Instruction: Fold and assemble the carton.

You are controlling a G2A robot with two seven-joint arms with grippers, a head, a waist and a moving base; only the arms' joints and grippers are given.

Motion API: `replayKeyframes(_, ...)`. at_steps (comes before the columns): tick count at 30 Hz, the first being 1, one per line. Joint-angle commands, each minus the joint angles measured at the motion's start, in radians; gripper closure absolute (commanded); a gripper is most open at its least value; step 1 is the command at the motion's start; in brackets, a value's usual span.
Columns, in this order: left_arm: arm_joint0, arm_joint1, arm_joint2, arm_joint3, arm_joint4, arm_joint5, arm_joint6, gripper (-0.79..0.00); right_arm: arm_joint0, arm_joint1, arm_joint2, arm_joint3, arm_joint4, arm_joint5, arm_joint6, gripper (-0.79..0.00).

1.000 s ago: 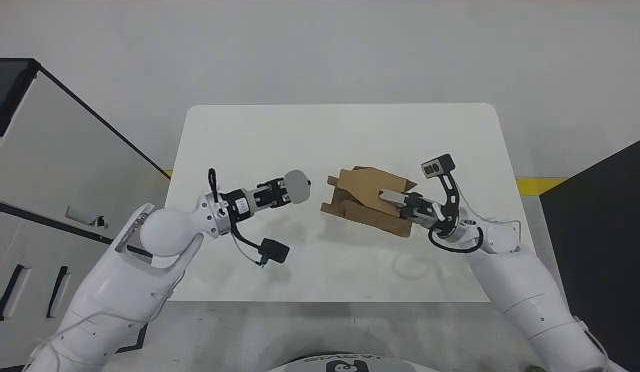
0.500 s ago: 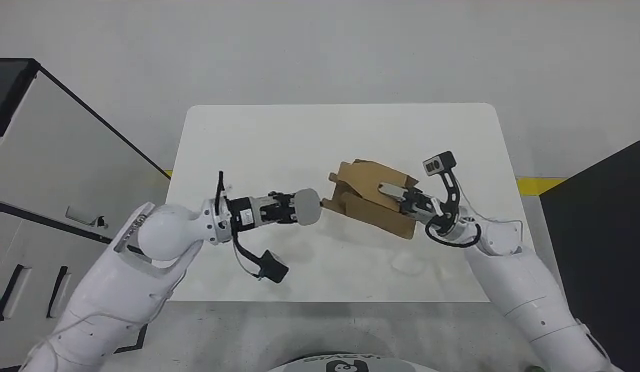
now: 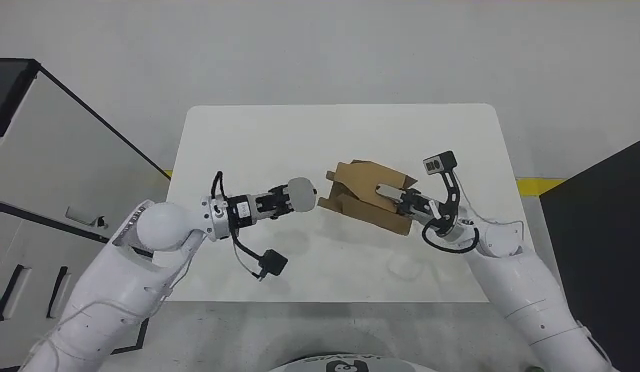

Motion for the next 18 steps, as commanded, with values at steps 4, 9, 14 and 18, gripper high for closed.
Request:
replayKeyframes(4, -0.035, 0.001, -0.022, 0.004, -0.119, -0.217, 0.054, -0.785, -0.004, -0.002, 0.008, -0.015, -0.015, -0.056, -0.01, 0.0)
replayKeyframes(9, -0.035, 0.001, -0.022, 0.004, -0.119, -0.217, 0.054, -0.785, -0.006, -0.002, 0.015, -0.014, -0.02, -0.071, -0.024, 0.0)
replayKeyframes(14, -0.025, 0.0, -0.006, 0.01, -0.161, -0.301, 0.047, -0.785, -0.007, -0.002, 0.016, -0.023, -0.03, -0.068, -0.037, 0.0)
replayKeyframes(18, -0.077, -0.008, 0.029, 0.05, -0.353, -0.519, 0.118, -0.785, -0.017, -0.003, 0.026, -0.042, -0.061, -0.104, -0.062, 0.0)
